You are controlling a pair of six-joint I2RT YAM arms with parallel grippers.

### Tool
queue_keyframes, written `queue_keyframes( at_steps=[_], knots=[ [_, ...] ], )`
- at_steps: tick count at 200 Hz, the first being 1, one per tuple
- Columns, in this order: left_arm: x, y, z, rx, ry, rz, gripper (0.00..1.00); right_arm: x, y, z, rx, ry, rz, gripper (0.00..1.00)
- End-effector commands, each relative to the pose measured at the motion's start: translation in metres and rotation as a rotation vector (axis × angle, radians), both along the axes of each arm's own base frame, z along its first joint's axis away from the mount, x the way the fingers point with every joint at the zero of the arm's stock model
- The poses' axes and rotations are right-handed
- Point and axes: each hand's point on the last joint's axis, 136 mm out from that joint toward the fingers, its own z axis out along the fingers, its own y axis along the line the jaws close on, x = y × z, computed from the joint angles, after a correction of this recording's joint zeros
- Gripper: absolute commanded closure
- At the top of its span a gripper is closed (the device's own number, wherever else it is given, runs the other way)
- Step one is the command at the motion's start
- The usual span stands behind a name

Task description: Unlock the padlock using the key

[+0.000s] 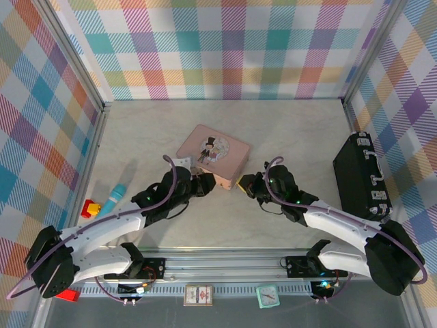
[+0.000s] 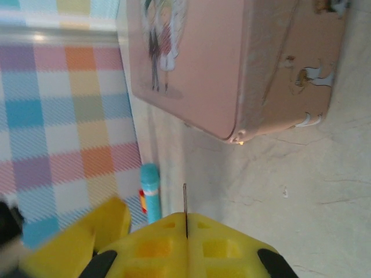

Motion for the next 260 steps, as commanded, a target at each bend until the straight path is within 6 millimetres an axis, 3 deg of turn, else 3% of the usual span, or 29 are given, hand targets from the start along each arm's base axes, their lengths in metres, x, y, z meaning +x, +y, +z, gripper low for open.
queue_keyframes(
  at_steps=[1, 36, 76, 163, 181, 201, 260],
  knots=[
    [0.002, 0.002, -0.027, 0.014, 0.056, -0.051, 0.47, -0.018, 0.015, 0.017, -0.073, -0.249, 0.255, 1.00],
    [0.010, 0.007, -0.062, 0.004, 0.123, -0.018, 0.46, -0.034, 0.015, 0.012, -0.113, -0.378, 0.377, 1.00],
    [0.012, 0.012, -0.094, -0.014, 0.179, 0.011, 0.45, -0.042, 0.013, 0.001, -0.138, -0.395, 0.420, 1.00],
    [0.030, 0.001, -0.129, -0.045, 0.217, 0.027, 0.52, -0.055, 0.013, 0.002, -0.129, -0.492, 0.490, 1.00],
    [0.031, -0.002, -0.123, -0.071, 0.204, 0.014, 0.55, -0.057, 0.013, 0.000, -0.135, -0.499, 0.508, 1.00],
    [0.024, -0.007, -0.104, -0.101, 0.165, -0.048, 0.56, -0.061, 0.014, 0.004, -0.128, -0.528, 0.533, 1.00],
    [-0.028, -0.026, -0.030, -0.208, -0.006, -0.384, 0.54, -0.054, 0.022, 0.019, -0.168, -0.702, 0.599, 1.00]
  ],
)
